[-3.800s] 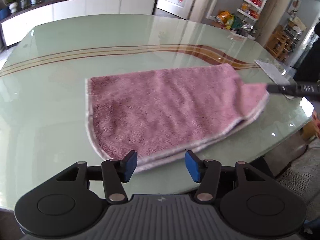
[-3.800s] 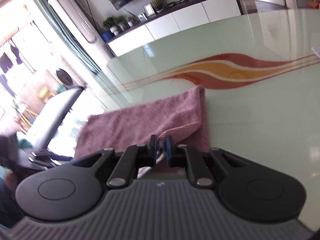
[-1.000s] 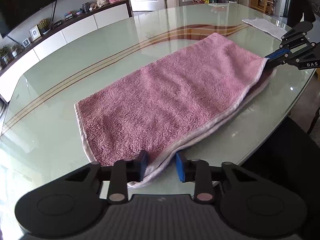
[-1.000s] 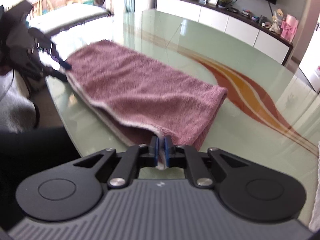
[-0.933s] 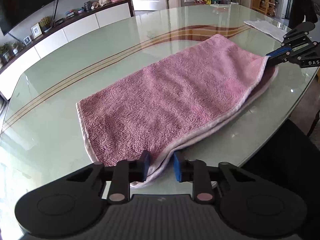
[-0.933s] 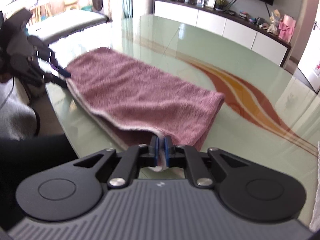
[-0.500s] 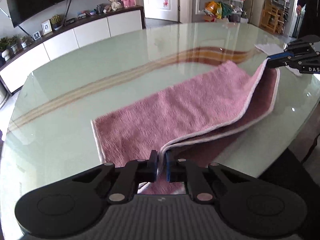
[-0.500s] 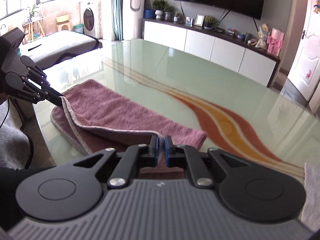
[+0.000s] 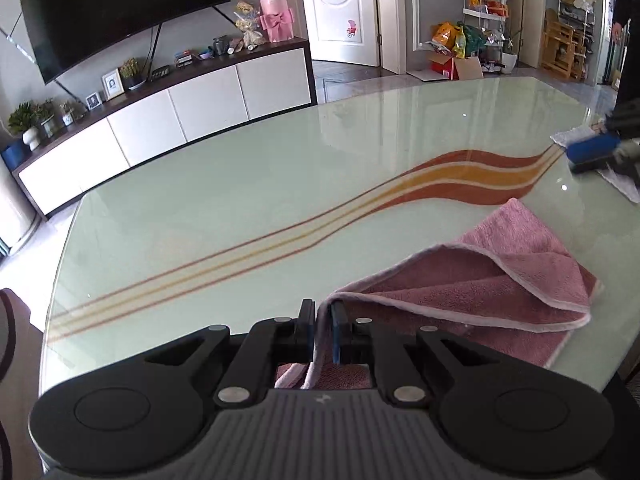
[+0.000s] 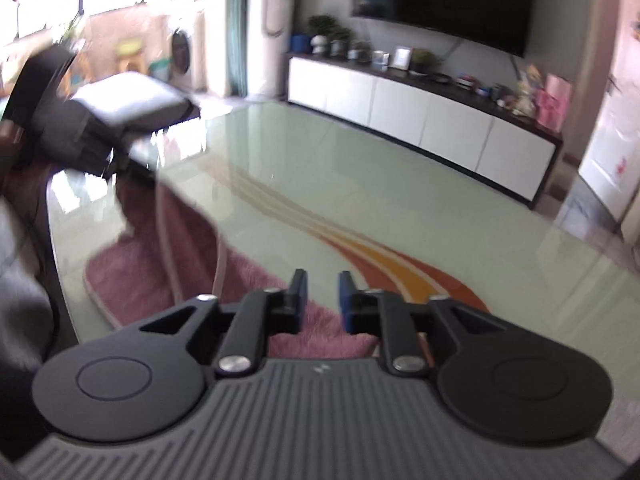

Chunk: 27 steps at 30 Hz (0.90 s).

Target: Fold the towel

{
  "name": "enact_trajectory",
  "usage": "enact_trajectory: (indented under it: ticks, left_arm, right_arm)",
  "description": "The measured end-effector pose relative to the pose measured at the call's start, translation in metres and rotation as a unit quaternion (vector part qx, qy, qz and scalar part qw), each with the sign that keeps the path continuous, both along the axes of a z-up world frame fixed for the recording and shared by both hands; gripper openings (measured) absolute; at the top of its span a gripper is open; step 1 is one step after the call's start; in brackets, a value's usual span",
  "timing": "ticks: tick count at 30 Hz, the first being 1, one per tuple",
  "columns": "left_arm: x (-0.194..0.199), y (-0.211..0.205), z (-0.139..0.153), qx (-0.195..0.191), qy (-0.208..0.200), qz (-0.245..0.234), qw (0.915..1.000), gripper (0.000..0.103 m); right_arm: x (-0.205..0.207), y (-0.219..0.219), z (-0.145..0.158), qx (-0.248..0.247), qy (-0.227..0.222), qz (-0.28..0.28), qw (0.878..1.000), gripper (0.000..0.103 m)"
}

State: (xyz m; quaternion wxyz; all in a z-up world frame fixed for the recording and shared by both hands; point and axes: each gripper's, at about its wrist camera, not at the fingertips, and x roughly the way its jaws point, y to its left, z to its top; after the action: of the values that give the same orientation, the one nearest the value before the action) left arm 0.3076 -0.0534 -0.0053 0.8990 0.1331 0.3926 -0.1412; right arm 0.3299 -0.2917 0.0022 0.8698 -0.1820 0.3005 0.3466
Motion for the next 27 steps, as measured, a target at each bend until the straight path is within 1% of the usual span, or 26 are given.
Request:
enact_trajectory:
  ticks: [3, 8, 11, 15, 17, 18, 20, 22, 24, 27]
  left_arm:
    - [0.007, -0.002, -0.003, 0.008, 0.006, 0.0, 0.9999, 0.01]
    - [0.016, -0.001, -0.008, 0.006, 0.015, 0.009, 0.9998, 0.011]
    - [0.02, 0.001, -0.008, 0.007, 0.017, 0.012, 0.9998, 0.011]
    - [0.024, 0.001, -0.011, 0.007, 0.021, 0.014, 0.9997, 0.011]
    - [0.025, 0.0, -0.013, 0.009, 0.023, 0.015, 0.9996, 0.011]
    - [0.026, 0.0, -0.013, 0.009, 0.025, 0.015, 0.9995, 0.011]
    - [0.024, -0.002, -0.014, 0.011, 0.026, 0.016, 0.9995, 0.012]
    - [0.023, -0.003, -0.014, 0.012, 0.027, 0.016, 0.9994, 0.012]
    - [0.023, -0.003, -0.014, 0.011, 0.028, 0.017, 0.9994, 0.012]
    - [0.024, -0.003, -0.011, 0.008, 0.028, 0.018, 0.9994, 0.012]
  right_arm:
    - [-0.018, 0.006, -0.02, -0.017, 0.037, 0.048, 0.998, 0.031]
    - [-0.038, 0.029, -0.043, -0.043, 0.064, 0.11, 0.991, 0.031]
    - [-0.043, 0.036, -0.055, -0.073, 0.067, 0.127, 0.987, 0.031]
    - [-0.041, 0.039, -0.066, -0.1, 0.062, 0.123, 0.985, 0.031]
    - [-0.038, 0.04, -0.07, -0.11, 0.067, 0.124, 0.984, 0.028]
    - [-0.036, 0.041, -0.072, -0.114, 0.073, 0.125, 0.983, 0.022]
    - [-0.034, 0.04, -0.073, -0.109, 0.079, 0.119, 0.984, 0.018]
    - [-0.032, 0.039, -0.073, -0.101, 0.083, 0.112, 0.985, 0.009]
    - [-0.031, 0.038, -0.072, -0.093, 0.084, 0.102, 0.987, 0.007]
    - [-0.024, 0.031, -0.062, -0.057, 0.089, 0.081, 0.991, 0.006]
